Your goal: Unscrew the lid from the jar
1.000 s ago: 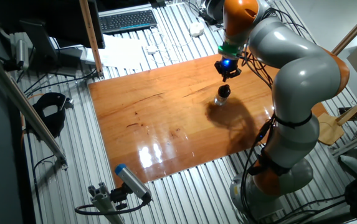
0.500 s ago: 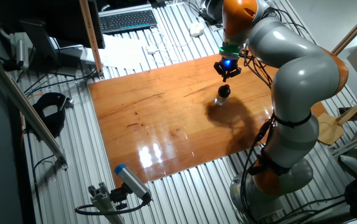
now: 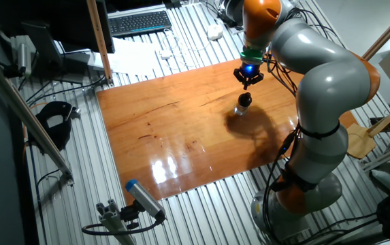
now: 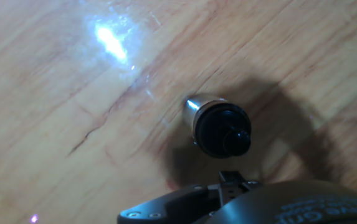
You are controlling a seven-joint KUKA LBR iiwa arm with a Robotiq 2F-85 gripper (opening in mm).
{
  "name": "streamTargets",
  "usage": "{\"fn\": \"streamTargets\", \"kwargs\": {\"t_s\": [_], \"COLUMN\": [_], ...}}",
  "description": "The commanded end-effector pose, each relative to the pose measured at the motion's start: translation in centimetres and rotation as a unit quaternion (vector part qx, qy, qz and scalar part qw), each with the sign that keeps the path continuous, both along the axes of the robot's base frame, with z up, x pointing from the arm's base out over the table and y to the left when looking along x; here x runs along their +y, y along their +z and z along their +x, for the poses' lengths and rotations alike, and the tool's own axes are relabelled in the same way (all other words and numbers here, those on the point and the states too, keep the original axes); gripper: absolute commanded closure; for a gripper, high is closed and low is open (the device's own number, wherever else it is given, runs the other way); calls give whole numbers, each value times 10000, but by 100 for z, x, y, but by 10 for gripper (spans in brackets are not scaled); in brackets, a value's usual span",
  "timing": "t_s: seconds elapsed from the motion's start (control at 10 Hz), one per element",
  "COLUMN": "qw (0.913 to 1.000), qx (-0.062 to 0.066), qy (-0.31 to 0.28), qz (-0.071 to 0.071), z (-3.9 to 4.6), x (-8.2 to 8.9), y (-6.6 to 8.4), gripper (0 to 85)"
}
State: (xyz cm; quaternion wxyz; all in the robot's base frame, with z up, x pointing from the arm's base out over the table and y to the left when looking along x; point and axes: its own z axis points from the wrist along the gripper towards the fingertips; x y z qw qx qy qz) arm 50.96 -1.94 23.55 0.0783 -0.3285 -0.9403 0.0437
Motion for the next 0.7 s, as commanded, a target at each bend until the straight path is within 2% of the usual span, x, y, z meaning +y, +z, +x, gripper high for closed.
{"fn": "streamTargets", "kwargs": {"t_s": [0.0, 0.1, 0.3, 0.4, 0.5, 0.6], "qw": [9994, 9976, 9960, 9951, 9952, 9919], "qx": [-6, 1, -8, -173, -235, -264], "qy": [-349, -688, -891, -940, -919, -1202], "qz": [-16, 45, 109, 232, 226, 309], "z": [1, 2, 4, 5, 6, 6], "x": [-2, -3, -4, -7, -7, -7], "y": [2, 8, 16, 21, 25, 25], "gripper": [850, 850, 850, 850, 850, 850]}}
